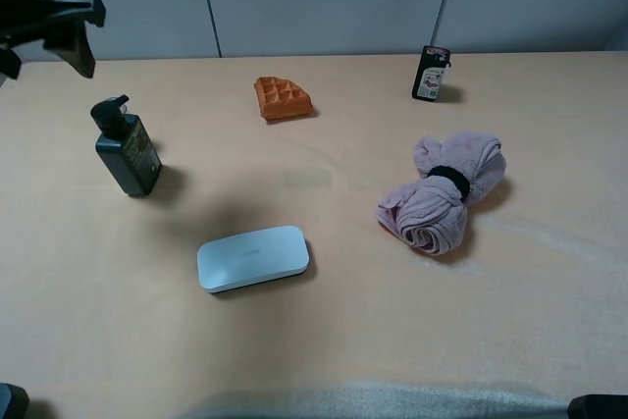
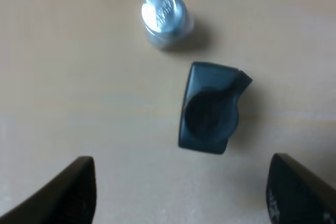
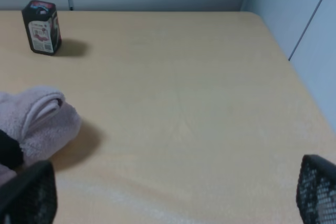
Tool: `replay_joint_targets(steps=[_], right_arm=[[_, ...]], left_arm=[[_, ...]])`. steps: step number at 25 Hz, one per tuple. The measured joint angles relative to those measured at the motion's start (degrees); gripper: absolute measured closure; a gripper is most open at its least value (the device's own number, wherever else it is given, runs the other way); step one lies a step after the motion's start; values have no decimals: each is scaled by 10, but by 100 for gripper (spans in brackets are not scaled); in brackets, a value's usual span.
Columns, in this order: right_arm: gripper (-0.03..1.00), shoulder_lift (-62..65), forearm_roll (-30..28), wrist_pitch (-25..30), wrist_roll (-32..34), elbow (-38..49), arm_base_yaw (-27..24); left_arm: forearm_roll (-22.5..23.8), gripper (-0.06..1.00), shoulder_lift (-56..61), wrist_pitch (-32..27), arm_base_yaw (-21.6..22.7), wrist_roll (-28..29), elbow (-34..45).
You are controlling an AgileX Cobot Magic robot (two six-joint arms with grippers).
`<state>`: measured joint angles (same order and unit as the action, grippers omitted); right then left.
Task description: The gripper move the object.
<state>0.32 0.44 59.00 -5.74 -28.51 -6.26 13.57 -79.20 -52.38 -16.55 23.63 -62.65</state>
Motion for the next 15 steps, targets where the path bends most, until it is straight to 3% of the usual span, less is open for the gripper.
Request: replay_joint_targets(steps=[9, 15], right_arm=[[27, 0, 0, 0, 0, 0, 0], [27, 0, 0, 0, 0, 0, 0]], left_arm=[[3, 21, 221, -70, 0, -15, -5], [29, 21, 415, -127, 0, -28, 2]])
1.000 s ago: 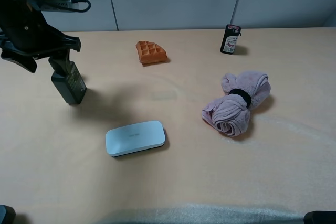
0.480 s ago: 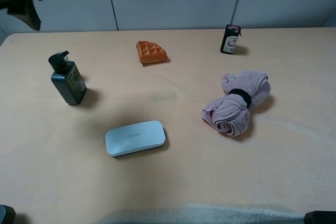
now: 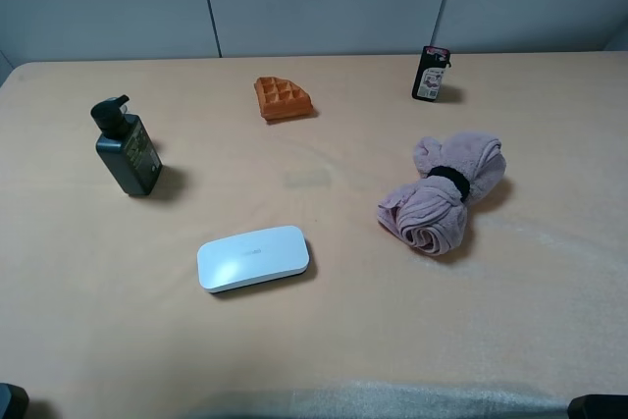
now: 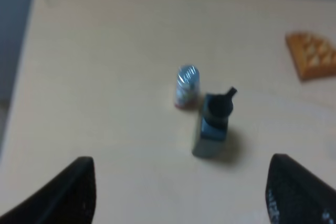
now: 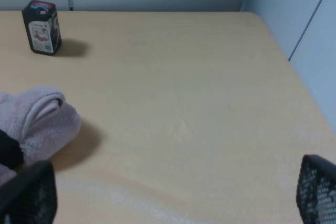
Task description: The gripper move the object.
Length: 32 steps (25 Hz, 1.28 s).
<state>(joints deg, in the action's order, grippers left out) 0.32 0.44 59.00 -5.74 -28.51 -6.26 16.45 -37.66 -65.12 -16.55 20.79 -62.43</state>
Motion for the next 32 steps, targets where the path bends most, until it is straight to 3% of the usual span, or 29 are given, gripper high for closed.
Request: replay_joint_targets(steps=[4, 11, 17, 21, 26, 29, 32], right_arm=[[27, 0, 0, 0, 0, 0, 0], [27, 0, 0, 0, 0, 0, 0], [27, 0, 0, 0, 0, 0, 0], [27, 0, 0, 0, 0, 0, 0], [27, 0, 0, 0, 0, 0, 0], [27, 0, 0, 0, 0, 0, 0], [27, 0, 0, 0, 0, 0, 0]], left_arm=[[2, 21, 129, -30, 0, 0, 35], [2, 21, 295, -30, 0, 0, 146], [2, 21, 311, -30, 6, 0, 226], [-7, 21, 311, -27, 53, -16, 256], [-75, 21, 312, 11, 121, -94, 277], [-107, 21, 316, 21, 129, -126, 305], [-111, 21, 334, 23, 131, -133, 332]])
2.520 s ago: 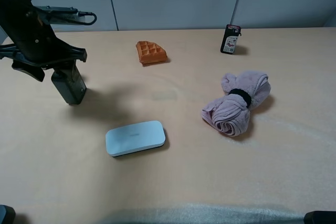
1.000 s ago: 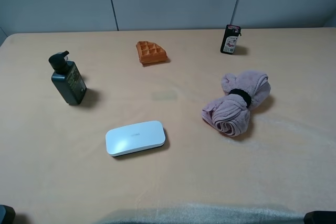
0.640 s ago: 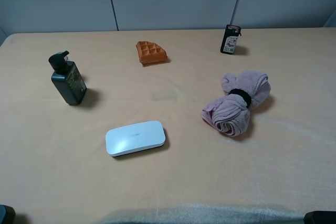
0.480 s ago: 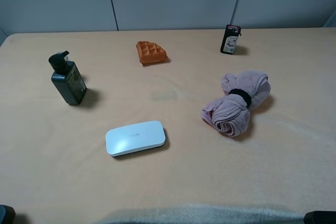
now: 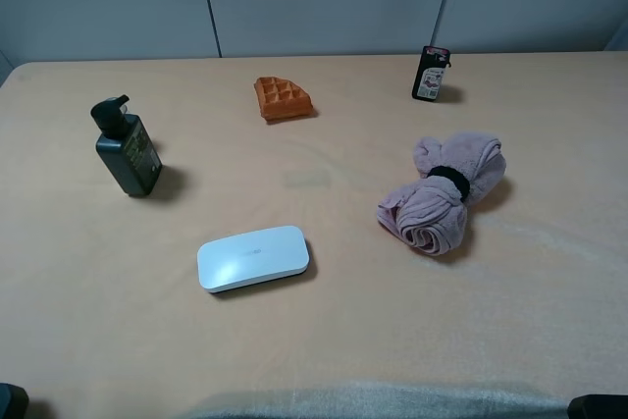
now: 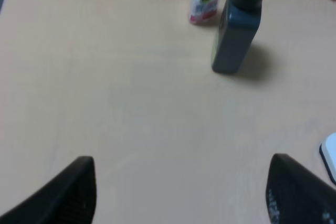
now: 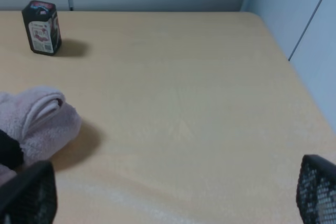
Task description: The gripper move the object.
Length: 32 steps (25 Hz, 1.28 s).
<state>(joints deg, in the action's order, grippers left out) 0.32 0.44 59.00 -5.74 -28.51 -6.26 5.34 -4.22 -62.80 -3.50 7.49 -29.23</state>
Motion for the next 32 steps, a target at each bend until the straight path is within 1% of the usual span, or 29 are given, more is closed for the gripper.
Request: replay_joint_targets(steps=[5, 16, 32], right_arm=[[27, 0, 0, 0, 0, 0, 0], [27, 0, 0, 0, 0, 0, 0], [27, 0, 0, 0, 0, 0, 0]], left_arm=[[-2, 21, 43, 14, 0, -10, 5], [-6, 21, 47, 18, 0, -45, 8], [-5, 21, 47, 18, 0, -48, 8]])
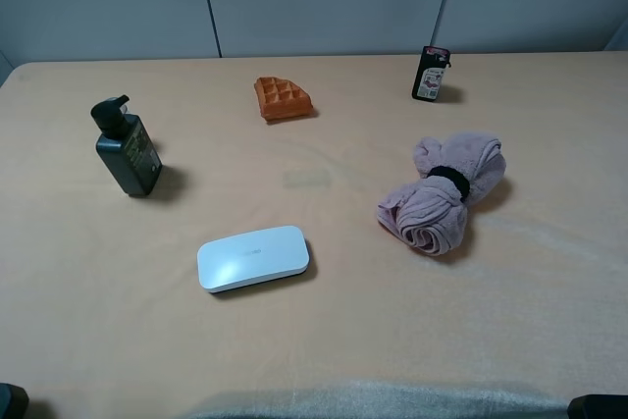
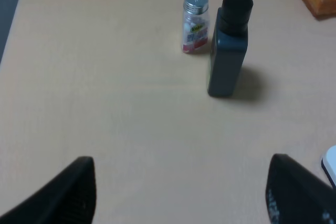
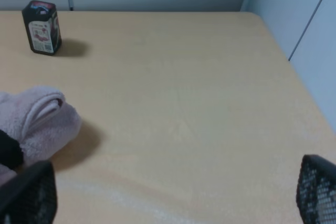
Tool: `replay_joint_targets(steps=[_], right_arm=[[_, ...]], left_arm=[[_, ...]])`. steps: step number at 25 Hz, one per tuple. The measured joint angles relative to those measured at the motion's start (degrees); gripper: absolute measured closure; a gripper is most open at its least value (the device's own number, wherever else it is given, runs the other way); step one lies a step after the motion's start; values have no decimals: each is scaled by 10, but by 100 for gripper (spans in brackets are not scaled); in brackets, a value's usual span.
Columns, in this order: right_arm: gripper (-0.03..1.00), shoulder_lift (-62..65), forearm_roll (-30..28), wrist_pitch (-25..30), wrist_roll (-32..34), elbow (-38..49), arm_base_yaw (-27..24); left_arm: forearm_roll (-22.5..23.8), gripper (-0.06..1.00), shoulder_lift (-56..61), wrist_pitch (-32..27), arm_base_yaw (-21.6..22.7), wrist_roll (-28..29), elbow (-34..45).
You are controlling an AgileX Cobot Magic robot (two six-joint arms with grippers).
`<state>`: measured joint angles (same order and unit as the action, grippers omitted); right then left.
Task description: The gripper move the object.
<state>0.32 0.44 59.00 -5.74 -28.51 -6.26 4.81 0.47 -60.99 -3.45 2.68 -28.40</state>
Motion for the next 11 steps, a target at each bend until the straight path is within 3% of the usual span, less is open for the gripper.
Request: replay_joint_targets(steps=[11], right_arm=[[27, 0, 0, 0, 0, 0, 0]], left_arm=[[0, 21, 0, 0, 0, 0, 0]])
